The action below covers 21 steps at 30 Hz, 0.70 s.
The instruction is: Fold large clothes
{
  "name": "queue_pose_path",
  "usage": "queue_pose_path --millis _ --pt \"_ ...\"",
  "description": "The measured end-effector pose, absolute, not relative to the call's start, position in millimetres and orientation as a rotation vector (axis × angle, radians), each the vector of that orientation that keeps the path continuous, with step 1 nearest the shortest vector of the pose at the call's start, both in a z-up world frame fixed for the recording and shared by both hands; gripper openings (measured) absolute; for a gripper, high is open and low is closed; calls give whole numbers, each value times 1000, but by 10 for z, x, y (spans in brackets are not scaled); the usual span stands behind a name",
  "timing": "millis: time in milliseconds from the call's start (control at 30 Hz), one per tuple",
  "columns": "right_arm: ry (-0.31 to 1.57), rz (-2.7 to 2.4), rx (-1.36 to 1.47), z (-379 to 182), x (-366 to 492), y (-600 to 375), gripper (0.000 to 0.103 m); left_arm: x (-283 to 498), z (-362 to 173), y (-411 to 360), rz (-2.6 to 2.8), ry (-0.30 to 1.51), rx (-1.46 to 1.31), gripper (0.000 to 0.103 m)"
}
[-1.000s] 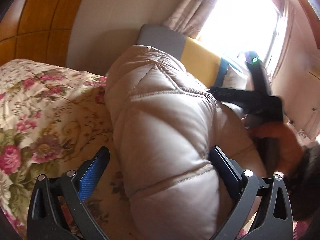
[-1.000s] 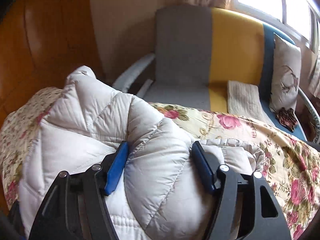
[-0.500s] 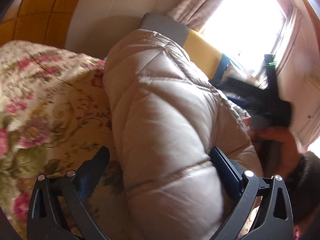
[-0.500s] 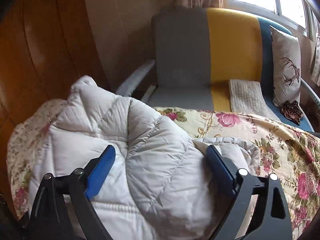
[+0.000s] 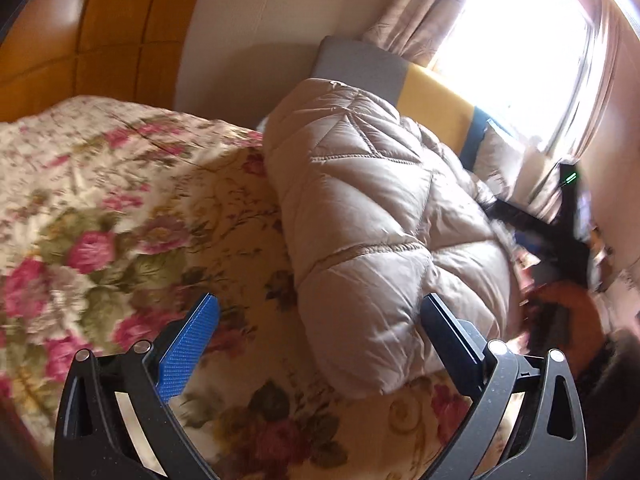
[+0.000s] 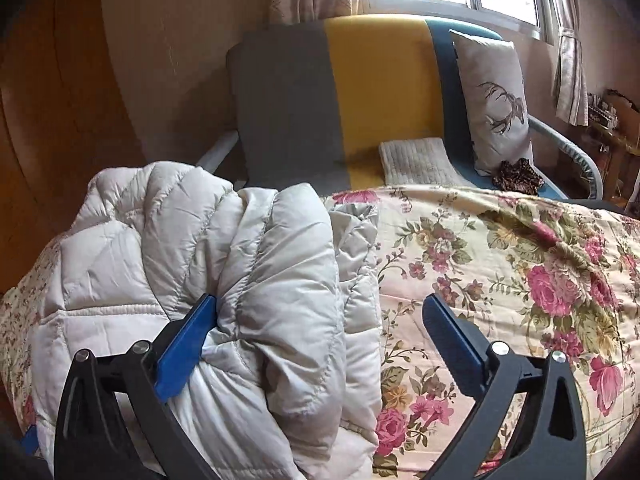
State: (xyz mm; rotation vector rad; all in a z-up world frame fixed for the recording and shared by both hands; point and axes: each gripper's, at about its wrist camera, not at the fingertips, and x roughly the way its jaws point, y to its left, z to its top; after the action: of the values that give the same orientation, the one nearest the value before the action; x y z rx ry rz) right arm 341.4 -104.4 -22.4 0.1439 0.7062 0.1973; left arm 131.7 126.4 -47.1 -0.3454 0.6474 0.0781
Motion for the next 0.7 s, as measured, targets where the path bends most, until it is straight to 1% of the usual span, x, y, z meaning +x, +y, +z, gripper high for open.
queue_pose_path --millis 167,433,600,700 --pt "589 246 107 61 2855 -1115 101 1109 -440 1156 139 651 -248 100" --pt "517 278 37 203 1978 -1180 101 795 -397 1035 257 628 -191 100" --pt "570 216 -28 83 1606 -1151 101 591 -328 886 334 586 -107 100" --pt "586 165 -53 -19 1419 -1137 101 524 -320 798 358 592 -62 100"
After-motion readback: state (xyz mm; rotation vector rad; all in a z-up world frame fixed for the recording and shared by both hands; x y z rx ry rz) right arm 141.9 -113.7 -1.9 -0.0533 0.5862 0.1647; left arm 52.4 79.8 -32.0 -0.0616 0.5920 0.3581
